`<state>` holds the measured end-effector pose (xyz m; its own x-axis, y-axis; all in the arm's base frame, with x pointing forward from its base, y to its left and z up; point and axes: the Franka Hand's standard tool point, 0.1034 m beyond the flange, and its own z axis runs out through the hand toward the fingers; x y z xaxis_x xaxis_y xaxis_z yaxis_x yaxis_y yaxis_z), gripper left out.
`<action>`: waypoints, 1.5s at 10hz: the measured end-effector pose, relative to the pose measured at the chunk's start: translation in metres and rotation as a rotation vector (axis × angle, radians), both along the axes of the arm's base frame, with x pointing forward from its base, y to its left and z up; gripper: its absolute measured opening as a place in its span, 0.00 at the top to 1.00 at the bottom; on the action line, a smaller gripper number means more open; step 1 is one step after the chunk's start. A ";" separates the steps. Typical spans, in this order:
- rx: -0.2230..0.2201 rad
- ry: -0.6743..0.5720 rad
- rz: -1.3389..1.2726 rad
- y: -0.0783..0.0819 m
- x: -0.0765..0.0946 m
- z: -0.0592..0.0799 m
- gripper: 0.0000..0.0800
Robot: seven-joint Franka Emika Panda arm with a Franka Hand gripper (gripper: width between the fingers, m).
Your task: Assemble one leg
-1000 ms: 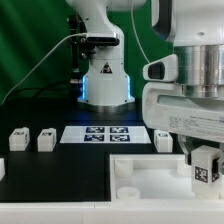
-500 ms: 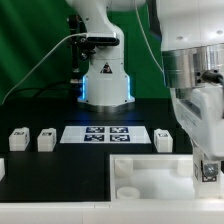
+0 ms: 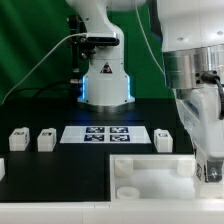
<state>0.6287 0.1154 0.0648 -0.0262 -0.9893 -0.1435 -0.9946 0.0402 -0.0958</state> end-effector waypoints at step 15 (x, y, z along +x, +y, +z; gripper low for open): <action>-0.217 -0.133 1.490 -0.001 0.004 0.005 0.50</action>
Offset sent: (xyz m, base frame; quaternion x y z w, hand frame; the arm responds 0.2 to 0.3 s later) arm -0.0015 0.0300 0.0022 -0.0338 0.0152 -0.3654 0.9301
